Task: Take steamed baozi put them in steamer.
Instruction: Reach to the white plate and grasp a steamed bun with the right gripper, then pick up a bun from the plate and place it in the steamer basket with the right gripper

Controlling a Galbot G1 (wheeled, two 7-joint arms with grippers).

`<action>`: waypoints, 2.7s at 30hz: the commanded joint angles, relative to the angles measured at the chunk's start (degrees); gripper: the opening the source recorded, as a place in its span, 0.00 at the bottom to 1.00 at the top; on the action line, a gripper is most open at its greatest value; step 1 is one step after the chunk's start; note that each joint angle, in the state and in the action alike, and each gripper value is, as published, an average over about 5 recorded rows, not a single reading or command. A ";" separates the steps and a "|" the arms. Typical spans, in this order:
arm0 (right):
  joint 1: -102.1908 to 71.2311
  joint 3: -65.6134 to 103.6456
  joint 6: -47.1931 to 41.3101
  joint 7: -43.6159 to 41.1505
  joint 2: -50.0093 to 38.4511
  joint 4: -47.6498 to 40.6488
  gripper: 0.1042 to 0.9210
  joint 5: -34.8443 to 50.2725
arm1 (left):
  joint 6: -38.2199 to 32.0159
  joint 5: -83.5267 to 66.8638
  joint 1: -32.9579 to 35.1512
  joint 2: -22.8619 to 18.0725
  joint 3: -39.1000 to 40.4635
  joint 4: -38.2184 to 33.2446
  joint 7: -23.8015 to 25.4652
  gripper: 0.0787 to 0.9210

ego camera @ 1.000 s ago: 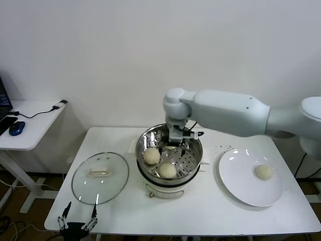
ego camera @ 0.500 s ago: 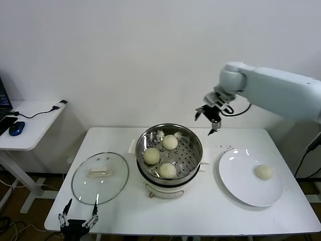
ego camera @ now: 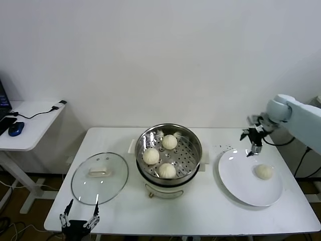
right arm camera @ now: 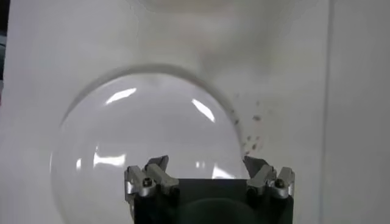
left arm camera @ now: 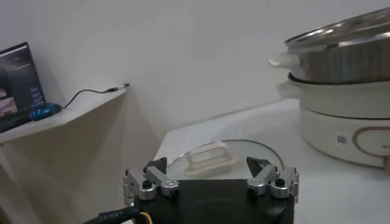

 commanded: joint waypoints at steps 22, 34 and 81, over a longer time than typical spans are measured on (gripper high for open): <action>-17.56 17.92 6.37 -2.10 2.69 -13.38 0.88 -17.45 | 0.01 1.29 0.86 -0.31 0.02 0.41 -0.71 0.88; -17.86 20.23 7.79 -1.89 5.00 -16.50 0.84 -18.67 | -0.03 1.32 0.85 -0.30 0.19 0.53 -0.72 0.88; 37.71 -35.16 -14.20 9.52 21.60 12.79 0.58 51.02 | -3.30 -0.27 2.16 1.70 3.65 -0.27 0.25 0.88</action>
